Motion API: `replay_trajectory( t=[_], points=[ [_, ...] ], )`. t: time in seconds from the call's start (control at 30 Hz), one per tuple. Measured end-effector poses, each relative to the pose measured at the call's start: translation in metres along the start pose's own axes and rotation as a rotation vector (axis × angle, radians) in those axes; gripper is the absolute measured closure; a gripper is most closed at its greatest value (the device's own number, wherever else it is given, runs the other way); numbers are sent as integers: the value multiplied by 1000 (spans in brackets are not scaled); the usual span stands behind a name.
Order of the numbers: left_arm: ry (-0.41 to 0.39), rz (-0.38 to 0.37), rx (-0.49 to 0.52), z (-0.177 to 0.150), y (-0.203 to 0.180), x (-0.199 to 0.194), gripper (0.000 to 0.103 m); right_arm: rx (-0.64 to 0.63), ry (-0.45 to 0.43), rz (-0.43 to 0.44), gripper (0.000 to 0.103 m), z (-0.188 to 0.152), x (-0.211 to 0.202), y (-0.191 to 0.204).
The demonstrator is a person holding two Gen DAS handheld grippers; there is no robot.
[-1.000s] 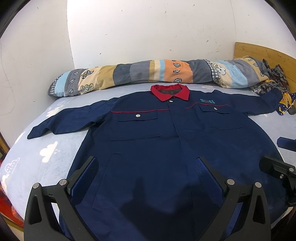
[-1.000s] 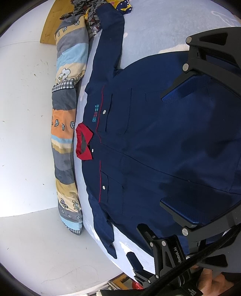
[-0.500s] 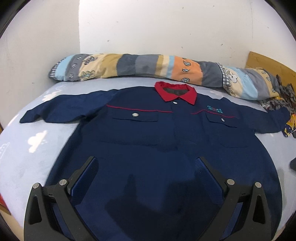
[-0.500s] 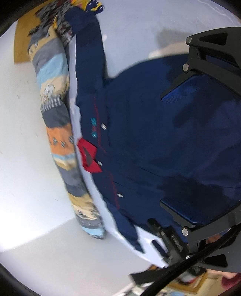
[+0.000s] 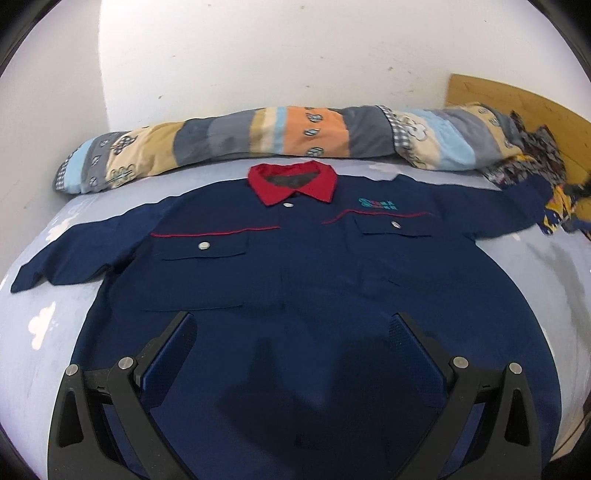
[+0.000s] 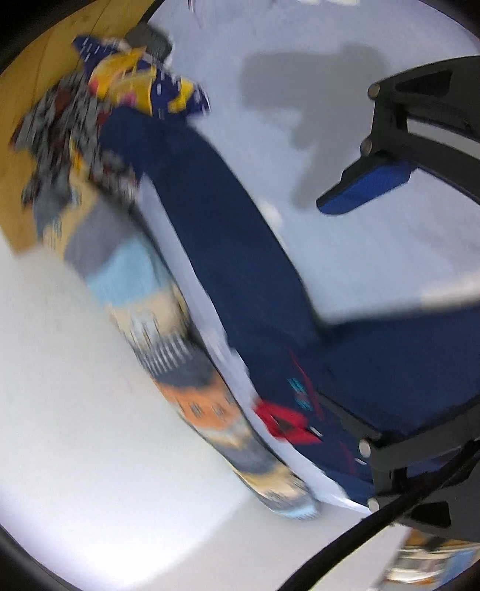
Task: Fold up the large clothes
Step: 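Reach the right tool to the jacket's sleeve cuff and grasp it, then lift the sleeve with the right tool and fold it across the jacket body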
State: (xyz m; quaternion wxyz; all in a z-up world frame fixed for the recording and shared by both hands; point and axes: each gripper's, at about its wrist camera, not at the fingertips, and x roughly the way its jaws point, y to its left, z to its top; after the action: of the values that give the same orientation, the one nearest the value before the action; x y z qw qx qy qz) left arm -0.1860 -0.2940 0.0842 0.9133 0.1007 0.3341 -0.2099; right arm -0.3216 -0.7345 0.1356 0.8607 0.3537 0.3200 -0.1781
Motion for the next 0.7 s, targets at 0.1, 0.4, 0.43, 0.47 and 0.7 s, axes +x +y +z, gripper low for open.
replay_trajectory(
  t=[0.1, 0.4, 0.43, 0.47, 0.7],
  points=[
    [15, -19, 15, -1, -6, 3, 0, 71, -39, -92, 37, 44, 8, -47],
    [60, -52, 31, -3, -10, 15, 0, 261, -144, -215, 47, 139, 41, -152],
    [65, -54, 31, -3, -10, 16, 0, 276, -149, -213, 50, 145, 46, -159],
    [73, -55, 31, -3, -10, 19, 0, 289, -153, -206, 53, 152, 53, -166],
    [115, -59, 10, -7, -4, 30, 0, 289, -158, -308, 62, 179, 83, -188]
  ],
)
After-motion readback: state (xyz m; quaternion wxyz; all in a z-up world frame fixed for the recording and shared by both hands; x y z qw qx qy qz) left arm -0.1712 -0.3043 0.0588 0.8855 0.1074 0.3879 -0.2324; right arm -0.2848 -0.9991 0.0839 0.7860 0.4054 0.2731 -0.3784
